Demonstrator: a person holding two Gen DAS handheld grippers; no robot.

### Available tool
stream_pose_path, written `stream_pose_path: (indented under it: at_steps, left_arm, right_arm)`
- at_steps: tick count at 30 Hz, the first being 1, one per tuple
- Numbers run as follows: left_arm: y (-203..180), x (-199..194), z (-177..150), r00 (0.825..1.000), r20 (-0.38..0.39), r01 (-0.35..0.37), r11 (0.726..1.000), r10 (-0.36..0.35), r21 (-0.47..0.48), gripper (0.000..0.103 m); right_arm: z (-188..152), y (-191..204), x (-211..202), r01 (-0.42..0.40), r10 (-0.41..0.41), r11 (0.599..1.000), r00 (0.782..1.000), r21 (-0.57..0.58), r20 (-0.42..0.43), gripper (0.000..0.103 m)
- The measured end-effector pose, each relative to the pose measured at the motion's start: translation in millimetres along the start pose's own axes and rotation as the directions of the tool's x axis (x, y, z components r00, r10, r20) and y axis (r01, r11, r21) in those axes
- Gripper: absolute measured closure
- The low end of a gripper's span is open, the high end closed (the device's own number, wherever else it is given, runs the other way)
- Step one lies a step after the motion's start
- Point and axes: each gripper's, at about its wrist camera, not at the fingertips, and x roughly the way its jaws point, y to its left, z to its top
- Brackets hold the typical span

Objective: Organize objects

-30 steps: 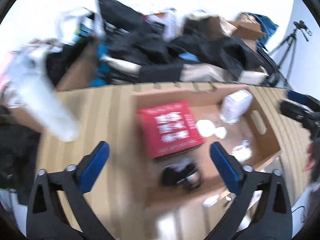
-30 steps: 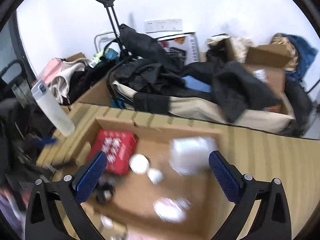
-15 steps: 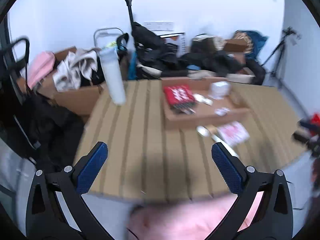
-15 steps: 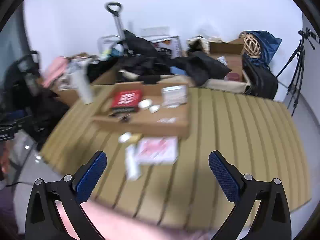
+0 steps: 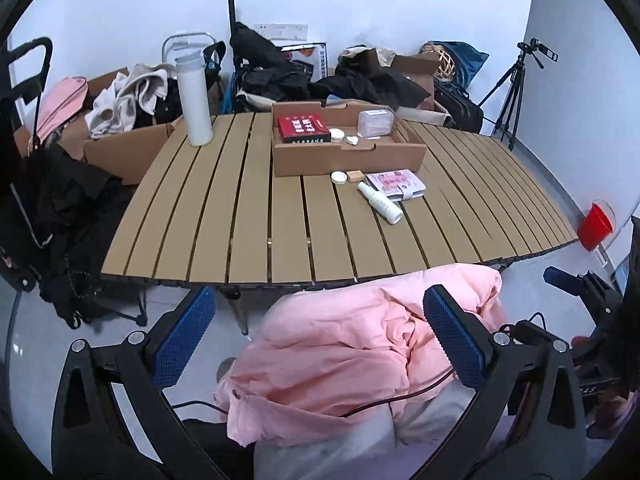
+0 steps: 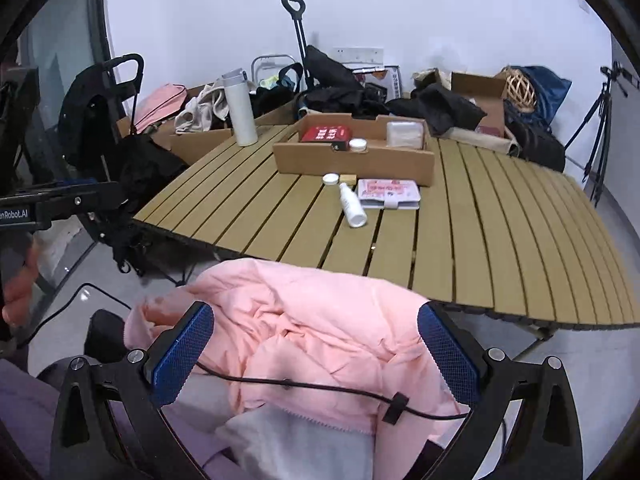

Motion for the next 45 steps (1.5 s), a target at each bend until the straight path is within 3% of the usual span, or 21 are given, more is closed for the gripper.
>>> stream_pose_path:
  at_steps: [3, 5, 7, 12, 17, 20, 21, 22, 23, 26, 28, 29, 33, 34, 35, 36, 40, 45]
  left_arm:
    - [4, 12, -6, 0.999, -0.03, -0.023, 1.0, 0.023, -0.004, 0.0]
    - [8, 25, -7, 0.998, -0.054, -0.036, 0.999, 0.035, -0.013, 0.0]
    - [12, 37, -7, 0.996, -0.073, -0.047, 0.999, 0.045, -0.019, 0.0]
    - [25, 69, 7, 0.991, -0.111, -0.087, 0.995, 0.08, -0.056, 0.0]
    - [35, 89, 20, 0.987, -0.116, -0.121, 0.99, 0.113, -0.068, 0.0]
    - [37, 102, 32, 0.995, -0.064, -0.084, 0.995, 0.08, -0.058, 0.0]
    - [36, 108, 36, 0.996, -0.05, -0.074, 0.996, 0.071, -0.05, 0.0]
    - [34, 118, 42, 0.997, -0.039, -0.066, 0.997, 0.065, -0.036, 0.0]
    - [31, 128, 48, 0.998, -0.031, -0.05, 0.999, 0.049, -0.019, 0.0]
    - [15, 172, 63, 0.998, -0.004, 0.059, 0.997, -0.059, 0.044, 0.003]
    - [-1, 215, 74, 0.995, -0.048, 0.089, 0.993, -0.085, 0.075, 0.028]
    - [-8, 234, 81, 0.993, -0.071, 0.101, 0.99, -0.094, 0.096, 0.034]
    - [-27, 303, 109, 0.988, -0.089, 0.138, 0.985, -0.129, 0.1, 0.042]
    - [-30, 319, 114, 0.987, -0.111, 0.131, 0.986, -0.12, 0.1, 0.07]
    - [-33, 332, 116, 0.985, -0.143, 0.112, 0.988, -0.096, 0.11, 0.08]
    - [-38, 334, 118, 0.991, -0.115, 0.088, 0.986, -0.072, 0.144, 0.08]
    - [-40, 331, 112, 0.987, -0.135, 0.105, 0.984, -0.086, 0.146, 0.081]
    - [-31, 298, 106, 0.987, -0.14, 0.09, 0.993, -0.078, 0.078, 0.081]
  right_arm:
    - [-2, -8, 5, -0.02, 0.02, 0.999, 1.0, 0.04, 0.001, 0.001]
    - [-7, -10, 16, -0.046, 0.047, 0.998, 0.998, 0.038, -0.032, 0.02]
    - [-6, -10, 27, -0.034, 0.035, 0.999, 0.998, 0.014, -0.048, 0.025]
    - [34, -24, 75, 0.006, -0.006, 0.999, 1.0, -0.048, -0.009, 0.025]
    - [82, -42, 173, 0.017, -0.021, 0.998, 0.998, -0.059, -0.058, 0.025]
    - [93, -50, 228, 0.023, -0.027, 0.999, 0.994, -0.037, -0.106, 0.026]
    - [92, -51, 248, 0.028, -0.033, 0.999, 0.988, -0.037, -0.15, 0.034]
    - [90, -53, 259, 0.018, -0.023, 0.999, 0.982, -0.026, -0.185, 0.072]
    - [86, -56, 267, 0.007, -0.006, 1.0, 0.978, 0.002, -0.208, 0.072]
    - [80, -65, 248, -0.075, 0.086, 0.995, 0.983, 0.072, -0.162, 0.073]
    - [77, -71, 222, -0.09, 0.1, 0.992, 0.988, 0.088, -0.117, 0.073]
    - [75, -76, 208, -0.095, 0.106, 0.99, 0.989, 0.103, -0.1, 0.073]
    - [69, -100, 164, -0.106, 0.118, 0.975, 0.992, 0.195, -0.048, 0.073]
    - [68, -103, 157, -0.114, 0.124, 0.97, 0.992, 0.213, -0.038, 0.073]
    - [67, -106, 150, -0.116, 0.124, 0.969, 0.992, 0.22, -0.024, 0.073]
    - [66, -108, 146, -0.111, 0.118, 0.969, 0.993, 0.219, -0.019, 0.073]
    - [68, -110, 143, -0.096, 0.097, 0.974, 0.995, 0.204, 0.006, 0.072]
    - [68, -108, 150, -0.111, 0.114, 0.973, 0.994, 0.202, -0.001, 0.072]
